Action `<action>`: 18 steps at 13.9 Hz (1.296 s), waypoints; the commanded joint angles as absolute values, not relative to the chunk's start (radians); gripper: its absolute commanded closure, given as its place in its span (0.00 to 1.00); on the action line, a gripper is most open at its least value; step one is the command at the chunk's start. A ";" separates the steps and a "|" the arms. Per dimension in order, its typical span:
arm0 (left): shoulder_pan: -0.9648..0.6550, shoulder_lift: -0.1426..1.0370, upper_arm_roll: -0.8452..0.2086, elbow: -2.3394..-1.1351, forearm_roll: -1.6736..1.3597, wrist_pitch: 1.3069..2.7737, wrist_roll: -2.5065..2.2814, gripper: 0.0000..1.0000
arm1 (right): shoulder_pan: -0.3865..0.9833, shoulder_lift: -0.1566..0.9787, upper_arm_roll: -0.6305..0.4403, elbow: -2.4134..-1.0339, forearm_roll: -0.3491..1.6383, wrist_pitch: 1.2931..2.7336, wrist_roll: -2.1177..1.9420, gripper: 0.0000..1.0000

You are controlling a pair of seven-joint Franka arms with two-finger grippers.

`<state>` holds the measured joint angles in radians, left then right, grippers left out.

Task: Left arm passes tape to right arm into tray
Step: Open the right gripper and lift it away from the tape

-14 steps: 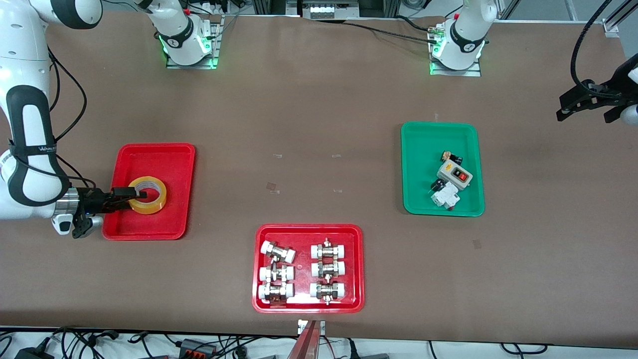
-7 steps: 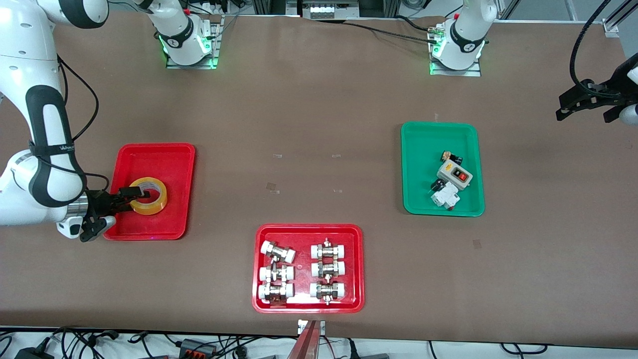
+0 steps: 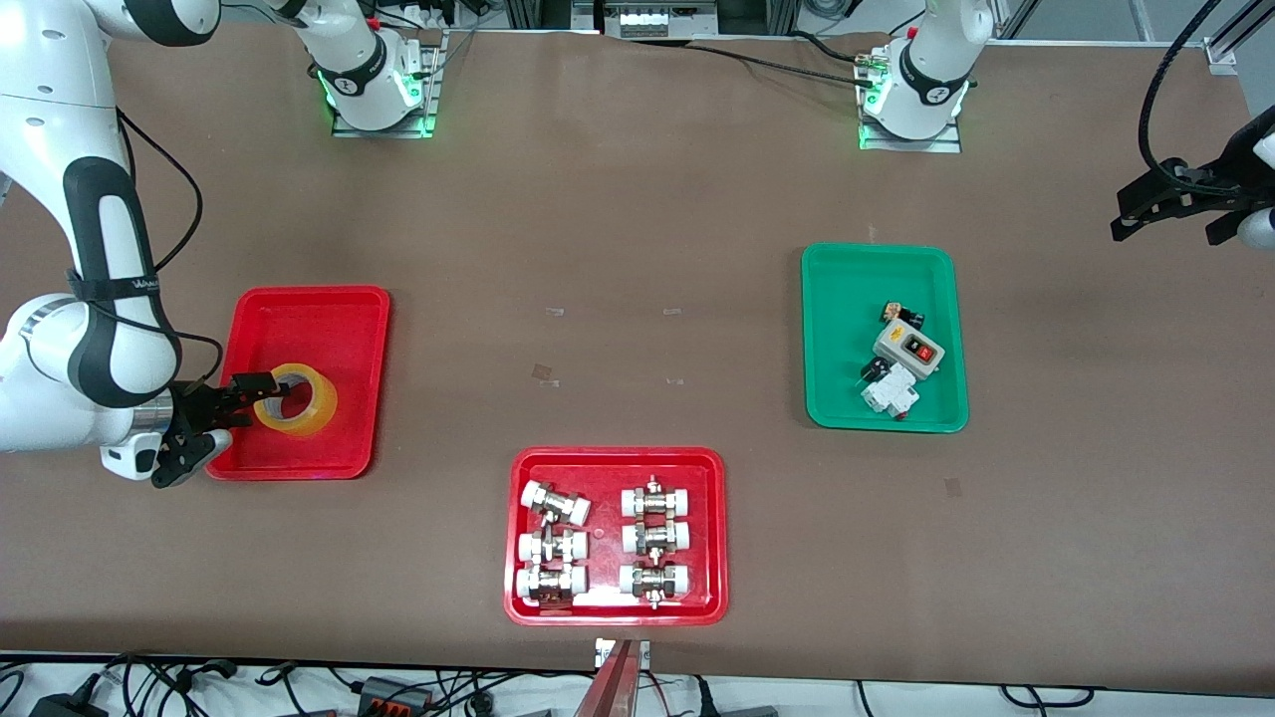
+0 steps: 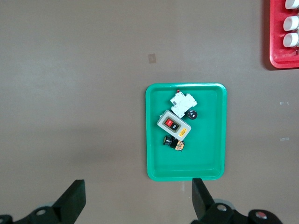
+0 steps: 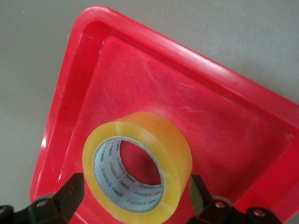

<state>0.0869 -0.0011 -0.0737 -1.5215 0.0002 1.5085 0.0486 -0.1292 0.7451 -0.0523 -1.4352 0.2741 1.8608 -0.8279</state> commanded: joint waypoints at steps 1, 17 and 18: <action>0.092 -0.005 -0.077 -1.517 0.009 1.496 0.074 0.00 | -0.089 0.675 -0.054 -1.445 0.218 1.865 -0.827 0.00; 0.092 -0.005 -0.077 -1.519 0.009 1.494 0.074 0.00 | -0.006 0.360 -0.061 -1.309 0.037 1.599 -0.048 0.00; 0.092 -0.005 -0.077 -1.519 0.009 1.494 0.074 0.00 | -0.005 0.359 -0.061 -1.272 0.023 1.567 -0.045 0.00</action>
<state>0.0869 -0.0011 -0.0737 -1.5221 0.0002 1.5067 0.0487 -0.0029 0.3566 -0.0631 -1.3472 0.0566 1.6362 -0.0717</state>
